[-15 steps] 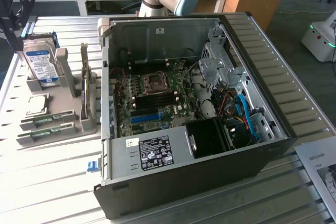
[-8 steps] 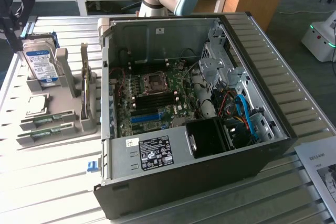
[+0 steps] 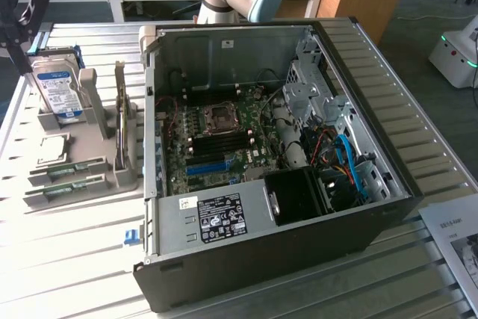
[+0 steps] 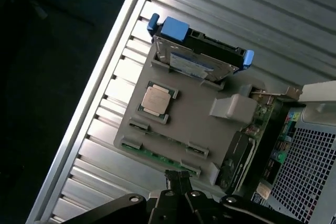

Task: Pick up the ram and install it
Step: 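Pick up the ram and move it above insertion slot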

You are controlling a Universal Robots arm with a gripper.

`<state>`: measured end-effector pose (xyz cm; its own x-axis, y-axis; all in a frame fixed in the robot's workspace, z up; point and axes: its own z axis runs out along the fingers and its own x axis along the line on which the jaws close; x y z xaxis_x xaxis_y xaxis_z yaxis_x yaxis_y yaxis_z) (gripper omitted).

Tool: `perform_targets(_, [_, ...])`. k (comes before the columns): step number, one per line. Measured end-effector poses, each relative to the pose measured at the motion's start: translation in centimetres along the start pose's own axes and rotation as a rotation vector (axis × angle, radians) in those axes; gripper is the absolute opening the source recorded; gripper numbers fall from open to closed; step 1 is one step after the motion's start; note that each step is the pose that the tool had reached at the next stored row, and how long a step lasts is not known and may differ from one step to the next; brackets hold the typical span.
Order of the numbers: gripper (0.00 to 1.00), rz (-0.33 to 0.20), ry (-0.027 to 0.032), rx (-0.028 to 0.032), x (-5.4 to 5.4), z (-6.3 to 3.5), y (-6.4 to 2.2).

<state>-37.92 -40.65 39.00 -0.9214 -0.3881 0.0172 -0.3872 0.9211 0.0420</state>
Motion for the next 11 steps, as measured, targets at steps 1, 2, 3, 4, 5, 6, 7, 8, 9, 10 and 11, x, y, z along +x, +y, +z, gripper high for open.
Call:
perform_targets(1, [0.1, -0.018, 0.0007, 0.0003, 0.0, 0.0, 0.0])
perform_targets(2, [0.1, -0.036, 0.0015, 0.0006, 0.0, 0.0, 0.0])
perform_targets(3, [0.1, -0.054, 0.0023, 0.0009, 0.0, 0.01, 0.0])
perform_targets(4, [0.1, -0.072, 0.003, 0.0013, 0.0, 0.01, 0.0])
perform_targets(5, [0.1, -0.09, 0.0038, 0.0016, 0.0, 0.01, 0.0])
perform_targets(6, [0.1, -0.108, 0.0045, 0.0019, 0.0, 0.01, 0.0])
perform_targets(7, [0.1, -0.126, 0.0053, 0.0022, 0.0, 0.01, 0.0])
perform_targets(8, [0.1, -0.146, 0.0061, 0.0025, 0.0, 0.02, 0.0])
perform_targets(9, [0.1, -0.163, 0.0068, 0.0028, 0.0, 0.02, 0.0])
perform_targets(10, [0.1, -0.181, 0.0076, 0.0032, 0.0, 0.02, 0.0])
perform_targets(11, [0.1, -0.199, 0.0084, 0.0035, 0.0, 0.02, 0.0])
